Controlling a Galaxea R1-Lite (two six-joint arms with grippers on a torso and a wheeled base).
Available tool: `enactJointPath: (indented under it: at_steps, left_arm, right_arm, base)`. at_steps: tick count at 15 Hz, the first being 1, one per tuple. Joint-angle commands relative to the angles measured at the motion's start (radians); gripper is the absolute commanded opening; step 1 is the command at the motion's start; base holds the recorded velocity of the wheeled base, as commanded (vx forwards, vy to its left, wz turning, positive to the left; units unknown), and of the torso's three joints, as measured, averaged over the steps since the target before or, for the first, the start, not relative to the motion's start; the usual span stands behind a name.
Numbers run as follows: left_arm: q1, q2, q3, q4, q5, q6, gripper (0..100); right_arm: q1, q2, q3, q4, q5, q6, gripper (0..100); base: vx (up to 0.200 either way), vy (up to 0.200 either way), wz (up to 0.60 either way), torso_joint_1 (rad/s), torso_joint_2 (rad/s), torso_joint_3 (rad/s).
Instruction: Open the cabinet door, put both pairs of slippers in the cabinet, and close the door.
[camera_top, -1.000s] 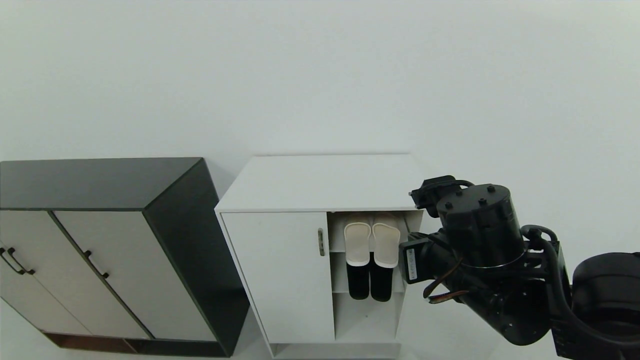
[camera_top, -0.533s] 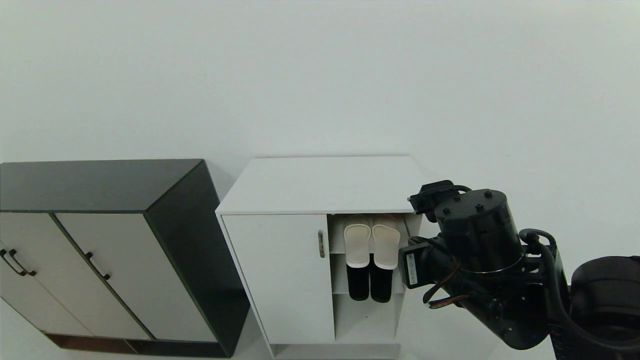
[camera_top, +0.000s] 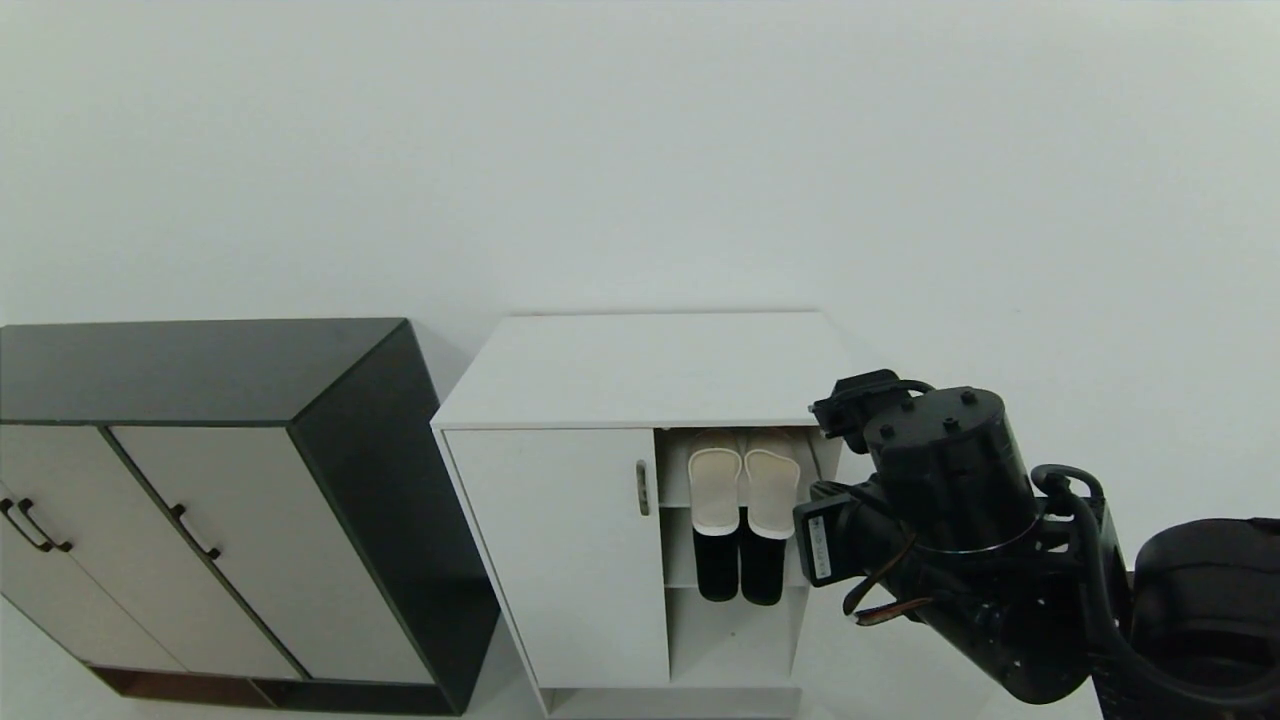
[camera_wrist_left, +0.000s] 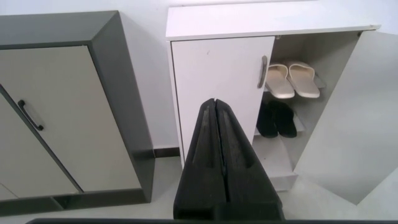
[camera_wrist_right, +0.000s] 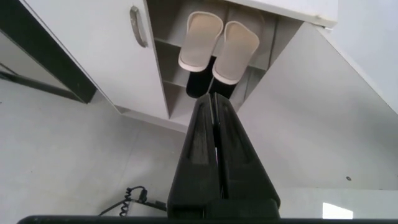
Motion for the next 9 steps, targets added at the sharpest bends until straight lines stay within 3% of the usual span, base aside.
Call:
enactJointPath:
  at_steps: [1, 5, 9]
  left_arm:
    - [0.0, 0.001, 0.0, 0.0, -0.001, -0.001, 0]
    - [0.0, 0.001, 0.0, 0.0, -0.001, -0.001, 0]
    - [0.0, 0.001, 0.0, 0.0, -0.001, -0.001, 0]
  right_arm:
    - [0.001, -0.002, 0.006, 0.0, 0.002, 0.001, 0]
    - [-0.001, 0.001, 0.006, 0.0, 0.003, 0.001, 0]
    - [-0.012, 0.006, 0.006, -0.012, 0.005, 0.001, 0]
  base:
    - [0.0, 0.0, -0.6, 0.002, 0.0, 0.002]
    - [0.0, 0.0, -0.6, 0.009, 0.0, -0.004]
    - [0.0, 0.0, 0.0, 0.0, 0.0, 0.0]
